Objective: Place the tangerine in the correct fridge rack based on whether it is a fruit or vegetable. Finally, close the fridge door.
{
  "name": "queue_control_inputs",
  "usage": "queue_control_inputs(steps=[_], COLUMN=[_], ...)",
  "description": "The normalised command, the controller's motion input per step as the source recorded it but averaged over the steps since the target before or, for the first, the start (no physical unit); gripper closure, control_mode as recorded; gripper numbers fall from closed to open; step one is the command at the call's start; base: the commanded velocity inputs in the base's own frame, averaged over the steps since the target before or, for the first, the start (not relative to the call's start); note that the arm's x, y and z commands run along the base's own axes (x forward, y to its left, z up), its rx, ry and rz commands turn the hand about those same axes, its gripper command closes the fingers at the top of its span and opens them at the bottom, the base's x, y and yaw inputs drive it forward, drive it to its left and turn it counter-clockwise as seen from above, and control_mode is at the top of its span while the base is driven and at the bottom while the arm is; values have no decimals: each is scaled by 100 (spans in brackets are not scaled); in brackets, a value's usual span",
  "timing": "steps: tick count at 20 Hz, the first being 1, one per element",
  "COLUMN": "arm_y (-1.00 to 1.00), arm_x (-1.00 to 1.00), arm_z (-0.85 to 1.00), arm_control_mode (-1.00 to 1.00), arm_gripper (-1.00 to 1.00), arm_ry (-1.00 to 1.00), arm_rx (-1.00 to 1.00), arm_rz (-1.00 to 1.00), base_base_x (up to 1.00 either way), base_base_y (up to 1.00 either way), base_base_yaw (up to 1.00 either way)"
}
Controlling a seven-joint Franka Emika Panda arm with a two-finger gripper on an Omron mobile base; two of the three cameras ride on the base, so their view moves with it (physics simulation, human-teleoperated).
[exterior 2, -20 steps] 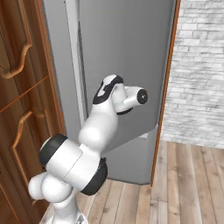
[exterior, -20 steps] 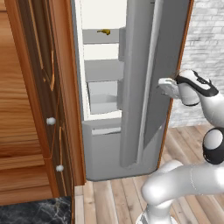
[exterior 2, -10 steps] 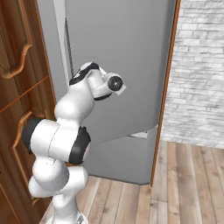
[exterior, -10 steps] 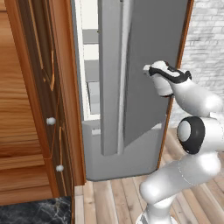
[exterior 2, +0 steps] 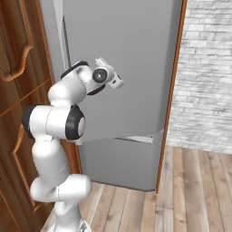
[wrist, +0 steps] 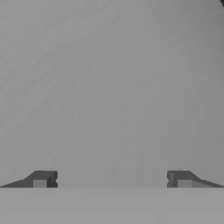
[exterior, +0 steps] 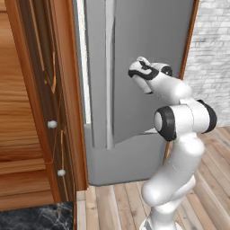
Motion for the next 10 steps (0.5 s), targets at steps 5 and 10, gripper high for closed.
queue_control_inputs(steps=[5, 10], arm_y=[22, 16], arm_x=[64, 79], arm_z=[41, 50], arm_control_mode=[-100, -100], arm_gripper=[-100, -100], arm_ry=[-1, -2], arm_rx=[2, 8], arm_rz=[-36, -34], base_base_x=[0, 0], base_base_y=[0, 0], base_base_yaw=[0, 0])
